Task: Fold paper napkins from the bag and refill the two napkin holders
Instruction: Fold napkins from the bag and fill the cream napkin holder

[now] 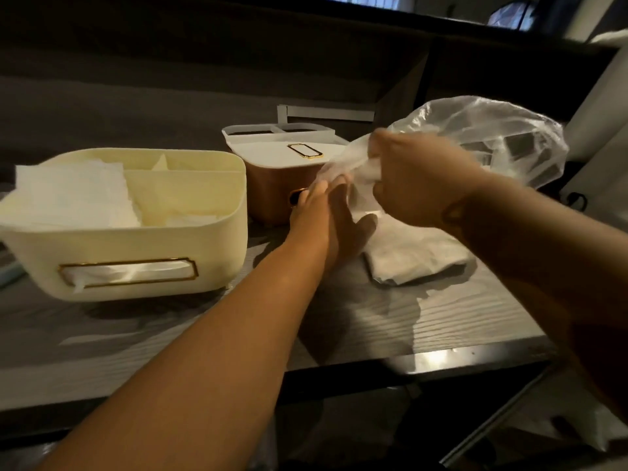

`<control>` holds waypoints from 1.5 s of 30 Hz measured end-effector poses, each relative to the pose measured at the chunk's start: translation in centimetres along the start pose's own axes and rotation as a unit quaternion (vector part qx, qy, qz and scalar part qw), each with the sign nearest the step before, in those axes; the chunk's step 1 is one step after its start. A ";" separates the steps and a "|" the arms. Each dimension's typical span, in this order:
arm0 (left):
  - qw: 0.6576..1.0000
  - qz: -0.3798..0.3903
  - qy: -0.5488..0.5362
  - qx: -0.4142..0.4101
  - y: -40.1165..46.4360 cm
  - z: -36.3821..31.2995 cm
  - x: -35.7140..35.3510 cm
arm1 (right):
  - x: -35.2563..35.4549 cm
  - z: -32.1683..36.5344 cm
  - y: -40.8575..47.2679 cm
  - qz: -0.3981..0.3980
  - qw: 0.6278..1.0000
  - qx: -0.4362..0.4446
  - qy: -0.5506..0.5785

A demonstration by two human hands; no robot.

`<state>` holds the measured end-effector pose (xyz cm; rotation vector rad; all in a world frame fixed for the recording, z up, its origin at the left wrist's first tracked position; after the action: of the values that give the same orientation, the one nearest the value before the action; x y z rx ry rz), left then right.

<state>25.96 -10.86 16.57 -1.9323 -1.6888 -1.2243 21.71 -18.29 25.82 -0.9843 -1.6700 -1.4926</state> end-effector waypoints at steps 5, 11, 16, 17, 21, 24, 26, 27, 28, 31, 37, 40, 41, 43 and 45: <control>0.976 -0.103 -0.189 -0.041 -5.0 -2.0 6.2 | 5.8 -0.6 -2.7 -0.088 0.930 -0.096 0.344; 0.942 -0.179 -0.281 -0.025 -13.1 2.3 11.3 | -2.2 5.3 -8.3 0.032 0.659 -0.196 0.726; 0.972 -0.153 -0.178 -0.004 -15.4 6.4 12.3 | -6.0 10.3 -10.9 0.066 0.700 -0.160 0.693; 0.976 -0.143 -0.165 0.002 -15.7 7.2 12.2 | -6.2 10.5 -11.0 0.065 0.724 -0.156 0.669; 0.978 -0.138 -0.153 0.007 -16.5 8.9 12.3 | -6.5 10.6 -11.0 0.065 0.738 -0.156 0.654; 0.977 -0.148 -0.155 0.001 -16.6 9.3 12.4 | -6.5 10.8 -11.3 0.065 0.758 -0.139 0.635; 0.977 -0.153 -0.150 -0.007 -16.6 9.2 12.5 | -6.3 11.0 -11.3 0.061 0.776 -0.124 0.616; 0.976 -0.157 -0.149 -0.013 -16.7 9.1 12.5 | -6.3 11.0 -11.3 0.058 0.783 -0.119 0.608; 0.976 -0.161 -0.147 -0.019 -16.7 9.1 12.6 | -6.2 11.0 -11.3 0.054 0.787 -0.114 0.604; 0.974 -0.178 -0.134 -0.038 -16.8 9.1 12.9 | -6.1 11.0 -11.2 0.042 0.786 -0.101 0.608; 0.975 -0.171 -0.135 -0.049 -17.0 9.1 12.6 | -5.6 12.2 -11.3 0.059 0.762 -0.051 0.643; 0.973 -0.169 -0.150 -0.047 -17.0 9.2 12.6 | -5.4 12.6 -11.3 0.061 0.746 -0.030 0.662; 0.972 -0.167 -0.158 -0.044 -17.0 9.4 12.6 | -5.3 12.6 -11.3 0.062 0.743 -0.026 0.666; 0.970 -0.160 -0.176 -0.037 -16.9 9.6 12.6 | -5.5 12.6 -11.3 0.069 0.735 -0.024 0.674; 0.967 -0.154 -0.200 -0.028 -16.9 9.8 12.7 | -6.0 12.6 -11.3 0.086 0.722 -0.030 0.686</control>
<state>13.72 8.93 15.16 -2.1182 -2.2510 -1.0338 14.66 -6.92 13.80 0.1217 -0.3970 -1.4636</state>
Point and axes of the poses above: each hand's wrist, its own y-axis towards the middle knuckle, its own x-axis out of the back of the hand, z = x × y, the point moved 10 cm from there along y, towards the middle knuckle, and after that the axes turned 9 degrees about -z, right-handed, at the moved point
